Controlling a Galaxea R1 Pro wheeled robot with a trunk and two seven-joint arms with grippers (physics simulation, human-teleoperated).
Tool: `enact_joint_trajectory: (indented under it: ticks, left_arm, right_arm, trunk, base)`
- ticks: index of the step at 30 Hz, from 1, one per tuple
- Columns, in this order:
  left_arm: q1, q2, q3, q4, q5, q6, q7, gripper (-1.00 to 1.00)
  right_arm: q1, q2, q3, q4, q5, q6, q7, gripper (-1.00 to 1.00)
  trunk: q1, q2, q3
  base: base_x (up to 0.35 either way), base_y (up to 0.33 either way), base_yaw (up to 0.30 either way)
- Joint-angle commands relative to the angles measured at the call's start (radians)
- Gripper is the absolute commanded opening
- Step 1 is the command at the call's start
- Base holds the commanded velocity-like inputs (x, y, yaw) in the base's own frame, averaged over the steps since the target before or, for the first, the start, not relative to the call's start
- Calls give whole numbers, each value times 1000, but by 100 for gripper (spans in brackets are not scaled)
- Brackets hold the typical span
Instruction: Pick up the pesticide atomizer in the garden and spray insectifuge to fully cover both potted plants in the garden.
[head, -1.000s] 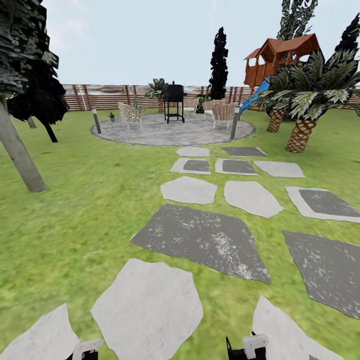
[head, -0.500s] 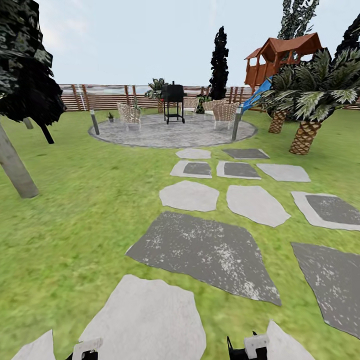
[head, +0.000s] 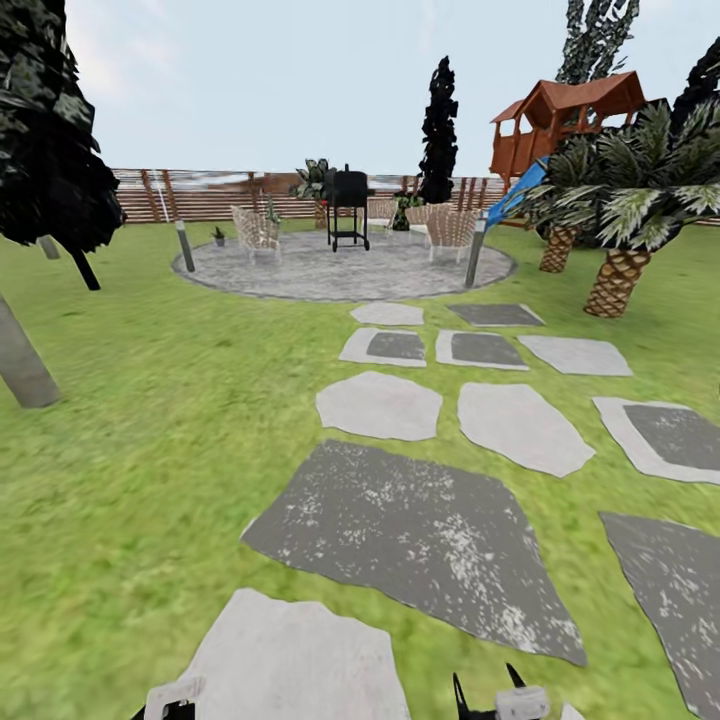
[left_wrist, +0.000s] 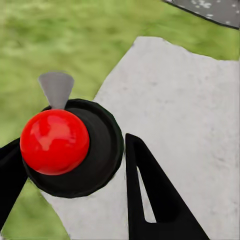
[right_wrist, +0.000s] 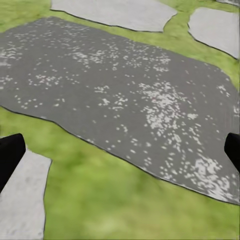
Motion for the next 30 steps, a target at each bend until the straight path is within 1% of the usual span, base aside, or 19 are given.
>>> enact_joint_trajectory:
  ticks: [1,7,18,30]
  left_arm:
    - [0,0,8,1,-11,-3,1,-100]
    - [1,-1,7,1,-11,-4,1,-100]
    - [1,-1,8,1,-11,-3,1,-100]
    - [1,-1,8,1,-11,-3,1,-100]
  right_arm:
    - [0,0,2,1,9,-9,-9,100]
    - [1,1,3,2,10,-10,-9,100]
    - [1,2,3,2,10,-10,-9,100]
    - [1,2,3,2,10,-10,-9,100]
  trunk:
    - [0,0,-1]
    - [0,0,-1]
    - [0,0,-1]
    - [0,0,-1]
  base:
    - [339,0,0]
    - [339,-1,31]
    - [339,-67,244]
    - [339,-64,17]
